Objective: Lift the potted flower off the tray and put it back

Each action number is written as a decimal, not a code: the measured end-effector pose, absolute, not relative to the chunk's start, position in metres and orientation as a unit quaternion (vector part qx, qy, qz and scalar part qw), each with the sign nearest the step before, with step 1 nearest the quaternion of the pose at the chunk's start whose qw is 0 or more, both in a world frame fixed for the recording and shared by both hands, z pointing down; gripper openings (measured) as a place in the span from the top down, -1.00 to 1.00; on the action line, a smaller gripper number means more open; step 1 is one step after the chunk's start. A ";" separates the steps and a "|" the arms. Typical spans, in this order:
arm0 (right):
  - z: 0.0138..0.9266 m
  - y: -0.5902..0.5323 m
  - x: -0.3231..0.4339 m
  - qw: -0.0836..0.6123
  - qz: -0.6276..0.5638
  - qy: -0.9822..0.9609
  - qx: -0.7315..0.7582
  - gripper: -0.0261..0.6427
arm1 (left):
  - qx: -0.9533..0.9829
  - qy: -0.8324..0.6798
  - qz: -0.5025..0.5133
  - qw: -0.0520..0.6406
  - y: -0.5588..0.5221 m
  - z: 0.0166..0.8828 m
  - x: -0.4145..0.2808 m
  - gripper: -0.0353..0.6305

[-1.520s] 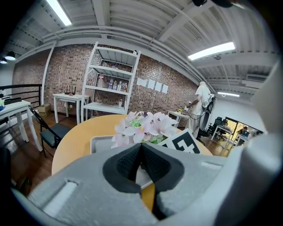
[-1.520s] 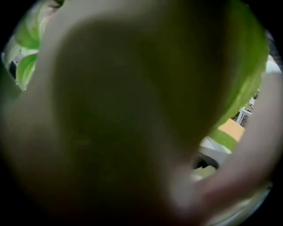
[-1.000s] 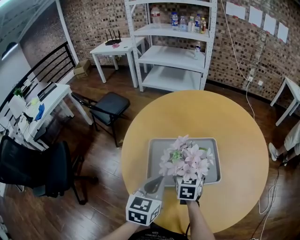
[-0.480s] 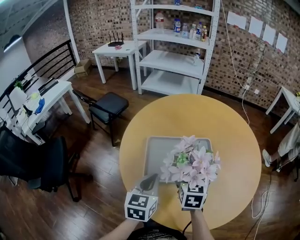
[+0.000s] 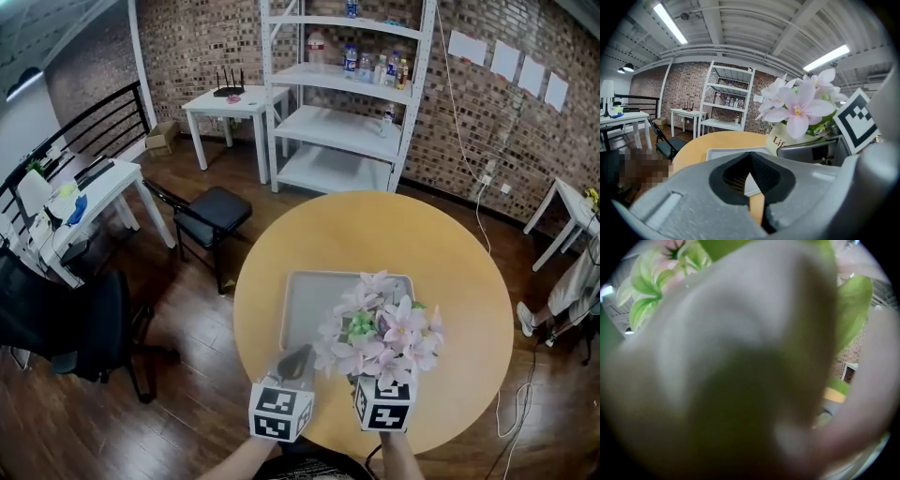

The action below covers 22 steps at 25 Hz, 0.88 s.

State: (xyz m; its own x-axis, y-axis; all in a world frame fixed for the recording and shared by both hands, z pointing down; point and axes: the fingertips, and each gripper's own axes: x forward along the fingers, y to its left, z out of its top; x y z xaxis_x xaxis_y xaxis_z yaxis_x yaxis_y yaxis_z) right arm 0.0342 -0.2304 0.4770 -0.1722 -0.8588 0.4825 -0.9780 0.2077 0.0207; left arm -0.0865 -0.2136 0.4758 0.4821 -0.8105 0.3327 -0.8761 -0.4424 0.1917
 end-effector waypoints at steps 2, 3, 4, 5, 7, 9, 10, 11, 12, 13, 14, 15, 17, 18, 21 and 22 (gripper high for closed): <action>0.474 -0.228 0.033 0.201 0.146 -0.752 0.611 -0.67 | 0.845 -0.500 0.098 0.164 -0.211 0.473 -0.086 0.88; 0.474 -0.227 0.032 0.201 0.145 -0.752 0.610 -0.67 | 0.846 -0.499 0.096 0.164 -0.210 0.472 -0.086 0.88; 0.475 -0.227 0.032 0.201 0.145 -0.753 0.610 -0.67 | 0.847 -0.497 0.092 0.167 -0.210 0.471 -0.086 0.88; 0.476 -0.227 0.031 0.201 0.145 -0.753 0.609 -0.67 | 0.847 -0.496 0.086 0.171 -0.210 0.471 -0.087 0.88; 0.478 -0.228 0.029 0.202 0.144 -0.753 0.609 -0.67 | 0.845 -0.498 0.079 0.179 -0.210 0.471 -0.090 0.88; 0.480 -0.228 0.027 0.202 0.144 -0.753 0.610 -0.67 | 0.843 -0.500 0.077 0.180 -0.210 0.471 -0.092 0.88; 0.480 -0.229 0.027 0.202 0.145 -0.753 0.610 -0.67 | 0.843 -0.501 0.077 0.180 -0.211 0.470 -0.093 0.88; 0.481 -0.230 0.027 0.202 0.146 -0.753 0.610 -0.67 | 0.842 -0.502 0.077 0.181 -0.211 0.470 -0.095 0.88; 0.481 -0.232 0.026 0.202 0.147 -0.752 0.610 -0.67 | 0.842 -0.502 0.076 0.182 -0.212 0.469 -0.096 0.88; 0.482 -0.234 0.026 0.202 0.148 -0.752 0.610 -0.67 | 0.842 -0.502 0.076 0.183 -0.213 0.469 -0.097 0.88; 0.484 -0.237 0.025 0.202 0.148 -0.751 0.611 -0.67 | 0.842 -0.502 0.077 0.183 -0.214 0.469 -0.098 0.88; 0.486 -0.240 0.026 0.202 0.149 -0.750 0.613 -0.67 | 0.841 -0.502 0.078 0.184 -0.215 0.469 -0.099 0.88; 0.493 -0.247 0.027 0.203 0.149 -0.747 0.615 -0.67 | 0.841 -0.502 0.080 0.183 -0.217 0.471 -0.099 0.88; 0.497 -0.250 0.028 0.203 0.149 -0.746 0.616 -0.67 | 0.841 -0.502 0.082 0.183 -0.218 0.472 -0.100 0.88; 0.509 -0.261 0.027 0.208 0.146 -0.740 0.623 -0.67 | 0.841 -0.501 0.088 0.182 -0.222 0.473 -0.104 0.88; 0.512 -0.266 0.027 0.208 0.145 -0.738 0.625 -0.67 | 0.841 -0.502 0.090 0.181 -0.225 0.472 -0.106 0.88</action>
